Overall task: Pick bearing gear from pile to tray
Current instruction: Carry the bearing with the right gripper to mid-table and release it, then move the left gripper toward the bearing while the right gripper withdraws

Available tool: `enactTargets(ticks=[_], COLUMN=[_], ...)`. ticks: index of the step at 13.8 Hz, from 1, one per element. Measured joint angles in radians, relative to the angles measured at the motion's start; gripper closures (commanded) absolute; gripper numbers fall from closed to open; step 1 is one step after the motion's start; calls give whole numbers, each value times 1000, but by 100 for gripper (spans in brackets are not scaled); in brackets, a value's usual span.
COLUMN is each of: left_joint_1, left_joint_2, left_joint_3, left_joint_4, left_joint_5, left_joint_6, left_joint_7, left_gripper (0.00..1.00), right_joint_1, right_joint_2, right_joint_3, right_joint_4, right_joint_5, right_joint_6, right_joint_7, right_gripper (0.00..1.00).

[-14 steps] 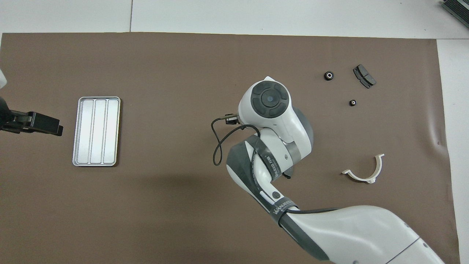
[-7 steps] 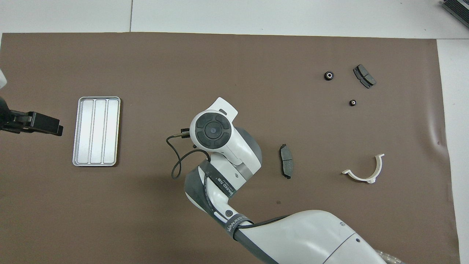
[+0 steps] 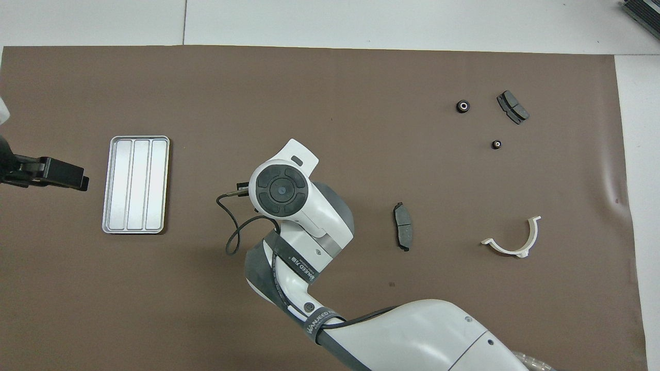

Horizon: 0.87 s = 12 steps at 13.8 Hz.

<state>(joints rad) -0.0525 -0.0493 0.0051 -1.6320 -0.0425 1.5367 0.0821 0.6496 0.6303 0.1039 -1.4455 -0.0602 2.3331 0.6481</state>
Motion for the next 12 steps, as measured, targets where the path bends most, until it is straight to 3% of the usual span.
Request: enactTargets(ticks=[6, 12], left_joint_1=[0, 0], left_joint_2=[0, 0], left_joint_3=[0, 0], left_joint_4=[0, 0], left_joint_5=[0, 0], left_joint_6=[0, 0], left_joint_7=[0, 0], left_gripper=[0, 0], right_joint_1=[-33, -295], right_joint_2=[0, 1], right_joint_3=[-17, -26], right_joint_4=[4, 4], right_joint_5=[-17, -22], right_joint_6=[-56, -101], right_joint_7=[-52, -444], right_gripper=[25, 25])
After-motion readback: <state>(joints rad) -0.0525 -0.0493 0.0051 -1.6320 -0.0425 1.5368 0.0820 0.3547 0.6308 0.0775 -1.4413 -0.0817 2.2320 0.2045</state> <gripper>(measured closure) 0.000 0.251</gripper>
